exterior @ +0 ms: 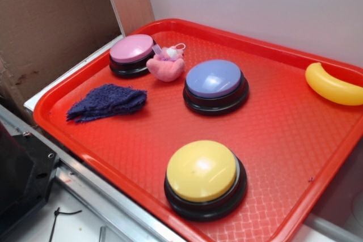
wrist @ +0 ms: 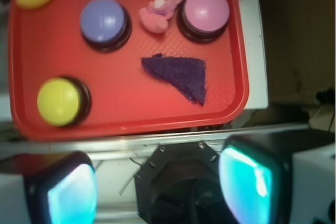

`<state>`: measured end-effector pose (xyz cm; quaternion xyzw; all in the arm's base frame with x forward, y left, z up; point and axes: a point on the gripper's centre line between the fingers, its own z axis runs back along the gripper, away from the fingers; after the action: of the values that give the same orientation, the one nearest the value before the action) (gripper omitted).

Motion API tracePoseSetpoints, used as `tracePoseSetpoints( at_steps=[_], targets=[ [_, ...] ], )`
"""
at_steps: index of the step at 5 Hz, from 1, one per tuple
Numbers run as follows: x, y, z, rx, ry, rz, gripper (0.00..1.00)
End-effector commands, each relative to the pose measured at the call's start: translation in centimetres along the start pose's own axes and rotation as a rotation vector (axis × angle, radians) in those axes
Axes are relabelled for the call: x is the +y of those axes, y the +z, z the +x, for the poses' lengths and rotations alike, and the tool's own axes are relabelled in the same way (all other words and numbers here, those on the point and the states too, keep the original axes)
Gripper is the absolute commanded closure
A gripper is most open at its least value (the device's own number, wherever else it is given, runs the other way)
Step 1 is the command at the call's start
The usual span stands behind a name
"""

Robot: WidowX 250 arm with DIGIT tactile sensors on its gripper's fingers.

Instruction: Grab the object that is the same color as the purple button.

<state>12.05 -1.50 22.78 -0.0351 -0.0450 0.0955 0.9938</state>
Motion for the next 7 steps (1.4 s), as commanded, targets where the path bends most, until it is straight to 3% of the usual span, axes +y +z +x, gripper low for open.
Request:
tracePoseSetpoints(
  at_steps=[1,2,3,4,5,7],
  targets=[
    [0.8,-2.8,2.4,-0.026,0.422,-0.064,0.00],
    [1.1,-5.9,4.4,-0.002,0.685,-0.145,0.00],
    [1.2,-8.4,5.1,-0.031,0.935,-0.175,0.00],
    [0.7,-12.0,5.3,-0.081,1.180,-0.166,0.00],
    [0.6,-14.9,6.0,-0.120,1.356,-0.109,0.00],
    [1.9,-18.4,6.9,-0.077,1.459,-0.055,0.00]
  ],
)
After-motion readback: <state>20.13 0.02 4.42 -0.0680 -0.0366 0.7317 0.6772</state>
